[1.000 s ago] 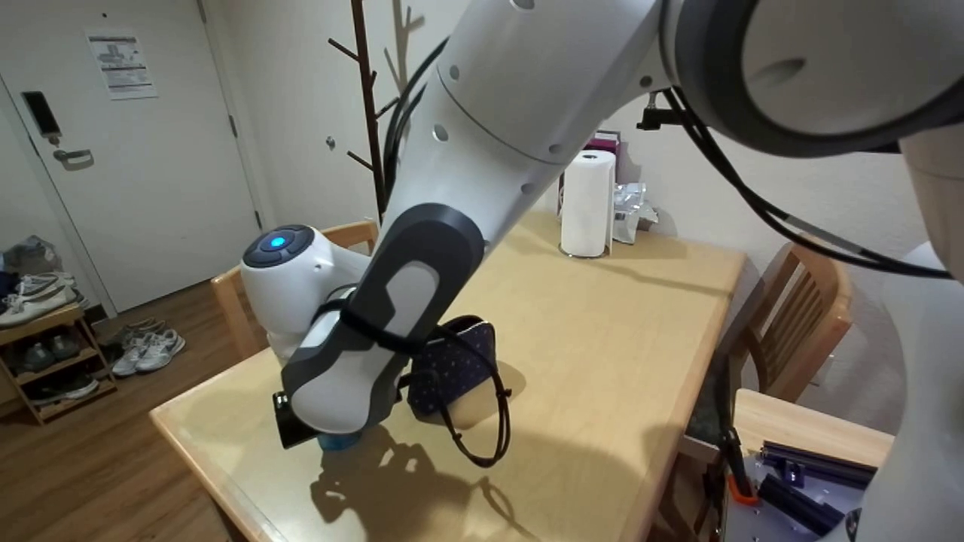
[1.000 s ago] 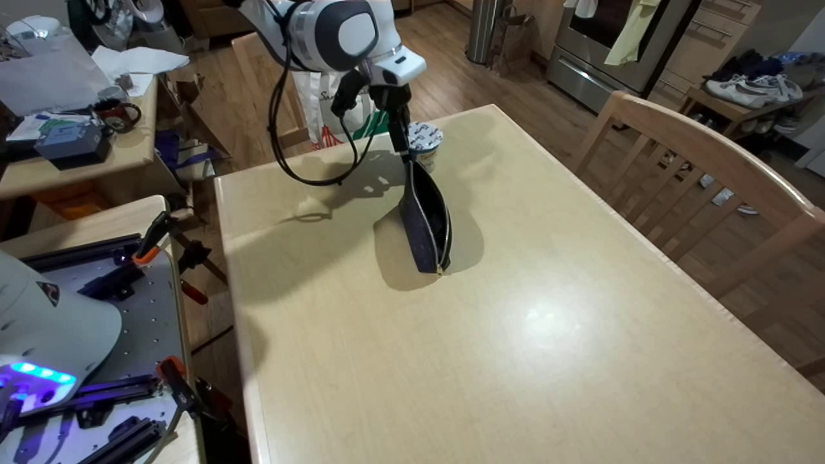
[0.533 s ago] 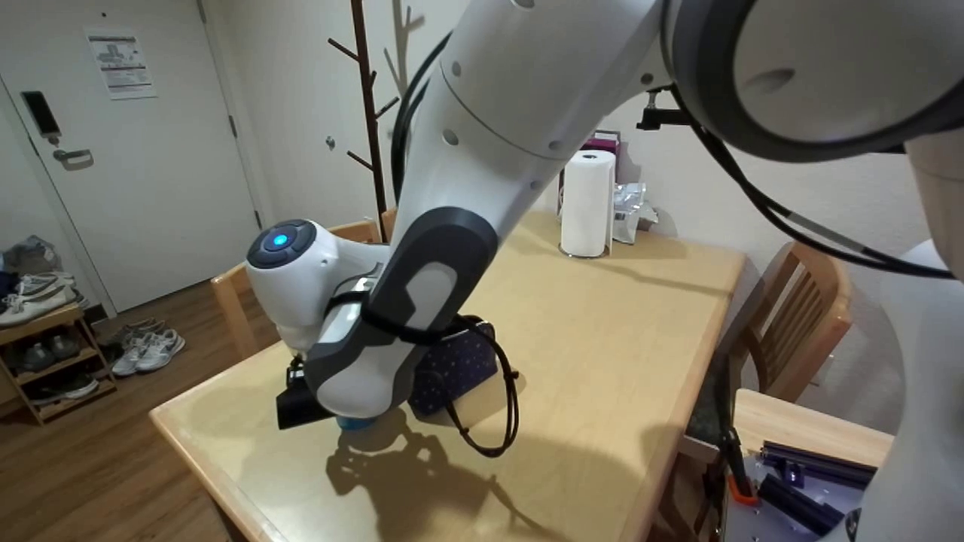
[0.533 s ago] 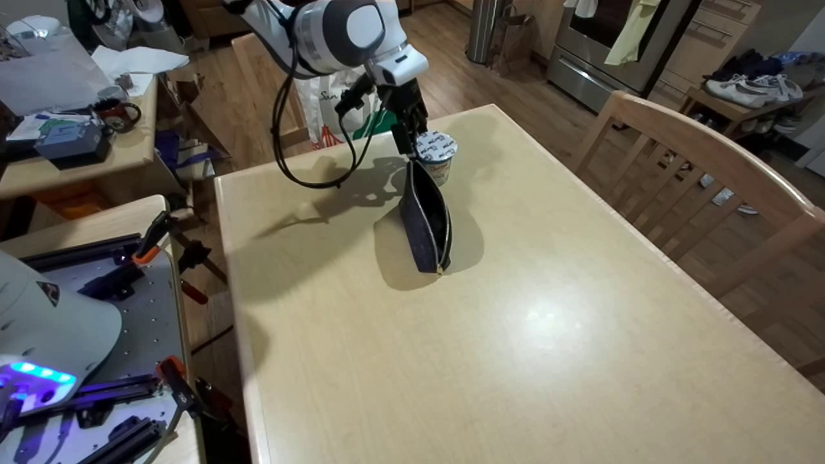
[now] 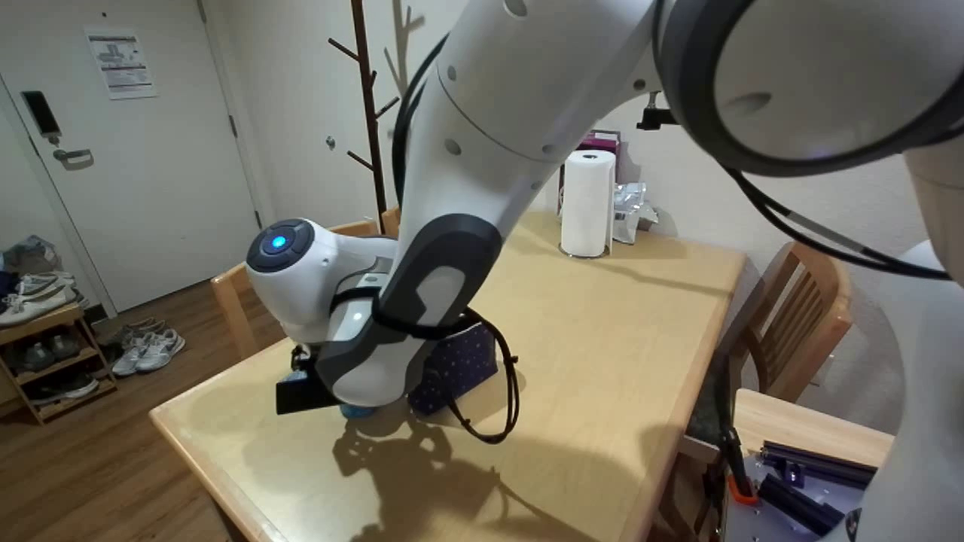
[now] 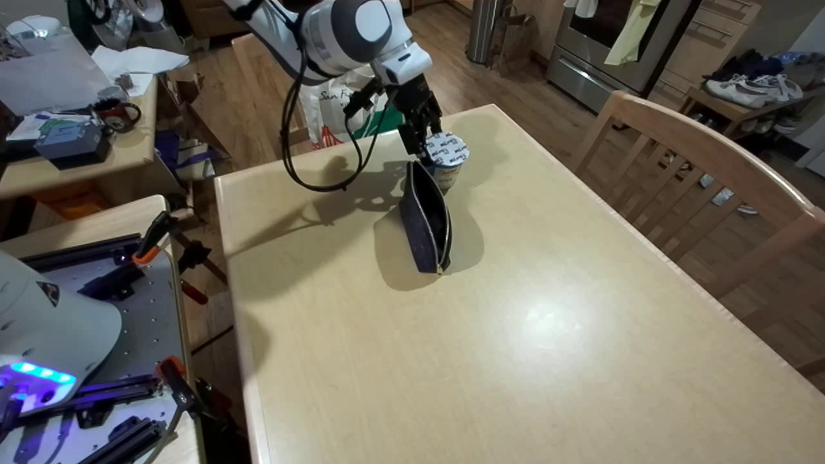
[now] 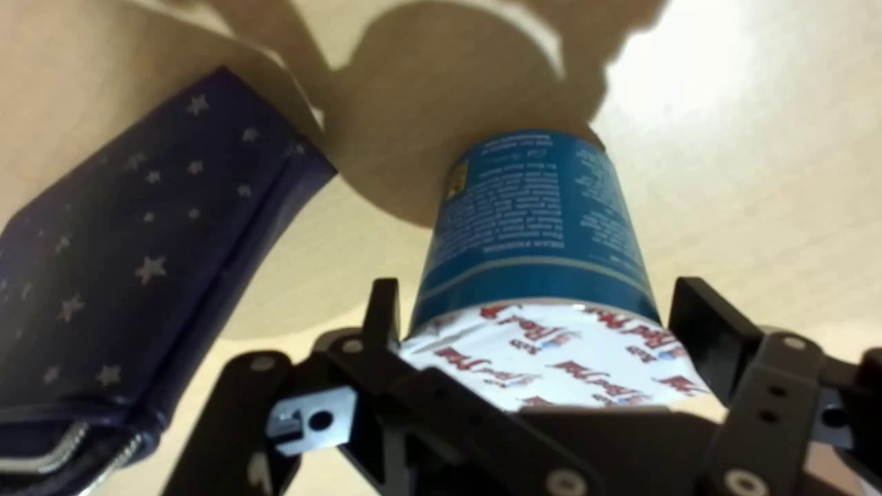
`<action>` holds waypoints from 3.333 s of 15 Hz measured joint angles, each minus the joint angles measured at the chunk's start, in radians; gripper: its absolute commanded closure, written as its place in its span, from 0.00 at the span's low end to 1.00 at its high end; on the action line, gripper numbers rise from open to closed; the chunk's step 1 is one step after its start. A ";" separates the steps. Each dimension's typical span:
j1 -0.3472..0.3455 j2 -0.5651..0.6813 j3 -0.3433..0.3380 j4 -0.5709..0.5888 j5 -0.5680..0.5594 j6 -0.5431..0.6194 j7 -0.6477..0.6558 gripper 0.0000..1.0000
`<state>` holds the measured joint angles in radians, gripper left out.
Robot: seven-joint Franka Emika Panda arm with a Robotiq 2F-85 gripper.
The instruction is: Put the yoghurt behind the purse
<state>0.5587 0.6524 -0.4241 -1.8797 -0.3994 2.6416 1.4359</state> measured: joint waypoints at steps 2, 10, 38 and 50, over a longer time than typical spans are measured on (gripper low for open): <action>0.024 0.015 -0.060 0.024 -0.090 0.000 0.118 0.00; 0.043 0.053 -0.119 0.066 -0.319 -0.029 0.407 0.00; -0.266 -0.062 0.311 0.126 -0.154 -0.292 0.196 0.00; -0.239 0.049 0.219 0.208 -0.047 -0.291 0.373 0.00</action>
<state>0.3201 0.7017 -0.2050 -1.6717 -0.4465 2.3504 1.8092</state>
